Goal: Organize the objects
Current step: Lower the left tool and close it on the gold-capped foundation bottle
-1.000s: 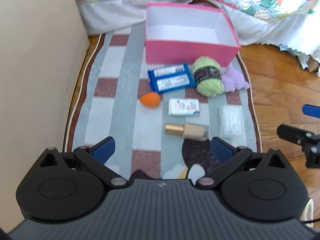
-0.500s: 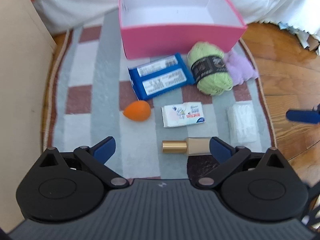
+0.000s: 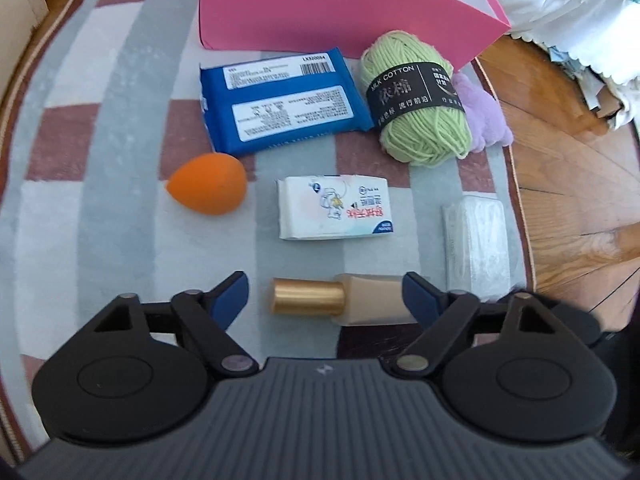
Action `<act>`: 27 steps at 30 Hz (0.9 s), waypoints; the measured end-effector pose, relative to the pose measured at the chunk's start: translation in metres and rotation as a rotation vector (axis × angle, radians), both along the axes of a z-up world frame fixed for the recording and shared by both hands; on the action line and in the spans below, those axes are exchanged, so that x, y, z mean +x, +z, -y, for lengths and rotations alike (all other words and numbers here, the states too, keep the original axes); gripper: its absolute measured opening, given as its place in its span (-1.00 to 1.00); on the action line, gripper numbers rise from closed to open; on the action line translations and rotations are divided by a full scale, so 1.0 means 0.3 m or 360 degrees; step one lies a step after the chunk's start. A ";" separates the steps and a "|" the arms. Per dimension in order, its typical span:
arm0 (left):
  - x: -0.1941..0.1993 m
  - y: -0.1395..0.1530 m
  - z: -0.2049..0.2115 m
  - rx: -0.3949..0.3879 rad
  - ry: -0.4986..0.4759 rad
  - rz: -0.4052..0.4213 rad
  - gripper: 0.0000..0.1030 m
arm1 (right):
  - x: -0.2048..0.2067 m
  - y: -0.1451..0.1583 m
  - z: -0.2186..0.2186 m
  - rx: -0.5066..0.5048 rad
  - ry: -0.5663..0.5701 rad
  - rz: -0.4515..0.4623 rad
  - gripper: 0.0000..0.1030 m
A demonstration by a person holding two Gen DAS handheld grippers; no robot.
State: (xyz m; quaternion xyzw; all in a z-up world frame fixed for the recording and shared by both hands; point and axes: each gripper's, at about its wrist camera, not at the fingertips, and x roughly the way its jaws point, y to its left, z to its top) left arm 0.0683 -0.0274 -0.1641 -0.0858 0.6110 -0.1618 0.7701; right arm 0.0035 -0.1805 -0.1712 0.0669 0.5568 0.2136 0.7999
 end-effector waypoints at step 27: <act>-0.043 -0.102 -0.025 -0.0110 0.0231 -0.0046 0.19 | -0.026 -0.090 -0.119 -0.0408 -0.0009 0.0442 0.39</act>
